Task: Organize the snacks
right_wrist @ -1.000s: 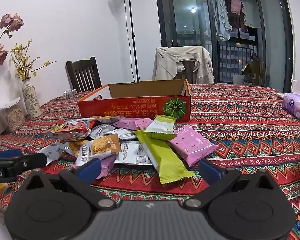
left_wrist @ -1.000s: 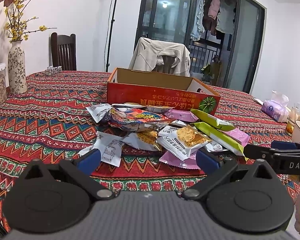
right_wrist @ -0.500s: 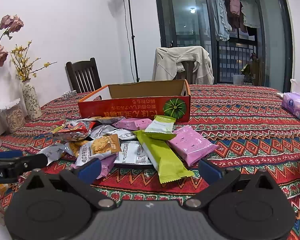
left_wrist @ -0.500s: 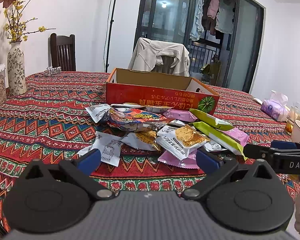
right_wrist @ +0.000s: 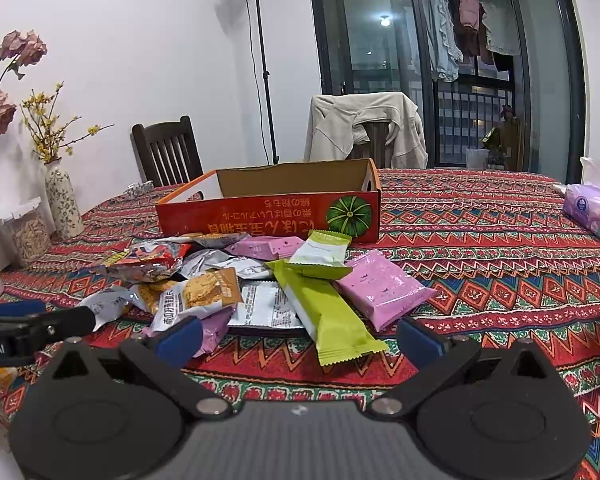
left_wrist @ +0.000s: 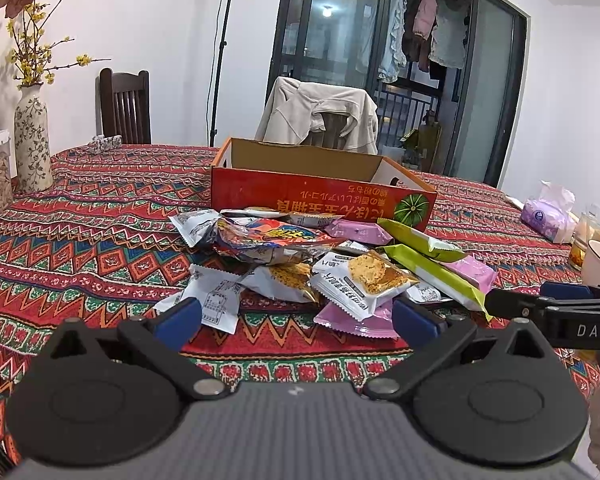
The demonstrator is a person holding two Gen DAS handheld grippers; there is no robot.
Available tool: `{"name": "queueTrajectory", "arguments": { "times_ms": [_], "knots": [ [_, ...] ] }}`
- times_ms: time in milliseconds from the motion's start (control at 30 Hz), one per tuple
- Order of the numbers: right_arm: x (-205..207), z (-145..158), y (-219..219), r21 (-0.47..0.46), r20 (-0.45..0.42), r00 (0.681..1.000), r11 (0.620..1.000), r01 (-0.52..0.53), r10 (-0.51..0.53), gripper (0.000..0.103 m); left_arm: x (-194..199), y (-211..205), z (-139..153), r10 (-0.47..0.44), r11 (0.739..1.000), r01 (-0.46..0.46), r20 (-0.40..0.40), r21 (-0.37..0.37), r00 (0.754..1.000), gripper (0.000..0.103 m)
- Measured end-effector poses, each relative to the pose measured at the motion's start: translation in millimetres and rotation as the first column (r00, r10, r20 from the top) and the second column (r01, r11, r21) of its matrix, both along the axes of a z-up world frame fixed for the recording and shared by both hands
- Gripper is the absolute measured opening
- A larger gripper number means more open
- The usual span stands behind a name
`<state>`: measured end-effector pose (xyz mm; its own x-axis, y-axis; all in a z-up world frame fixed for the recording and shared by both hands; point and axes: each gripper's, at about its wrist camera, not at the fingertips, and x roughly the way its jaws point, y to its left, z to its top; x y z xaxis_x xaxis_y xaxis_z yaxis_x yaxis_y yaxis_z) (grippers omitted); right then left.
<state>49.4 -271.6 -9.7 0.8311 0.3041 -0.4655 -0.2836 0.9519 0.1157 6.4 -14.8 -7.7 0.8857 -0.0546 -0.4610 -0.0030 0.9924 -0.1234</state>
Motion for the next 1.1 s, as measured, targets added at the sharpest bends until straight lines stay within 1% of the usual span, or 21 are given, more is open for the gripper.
{"name": "queueTrajectory", "arguments": {
  "times_ms": [1100],
  "knots": [
    [0.4, -2.0, -1.9, 0.012, -0.011, 1.0, 1.0, -0.009, 0.009, 0.103, -1.1, 1.9, 0.6, 0.01, 1.0, -0.01, 0.009, -0.012, 1.0, 0.103]
  ]
}}
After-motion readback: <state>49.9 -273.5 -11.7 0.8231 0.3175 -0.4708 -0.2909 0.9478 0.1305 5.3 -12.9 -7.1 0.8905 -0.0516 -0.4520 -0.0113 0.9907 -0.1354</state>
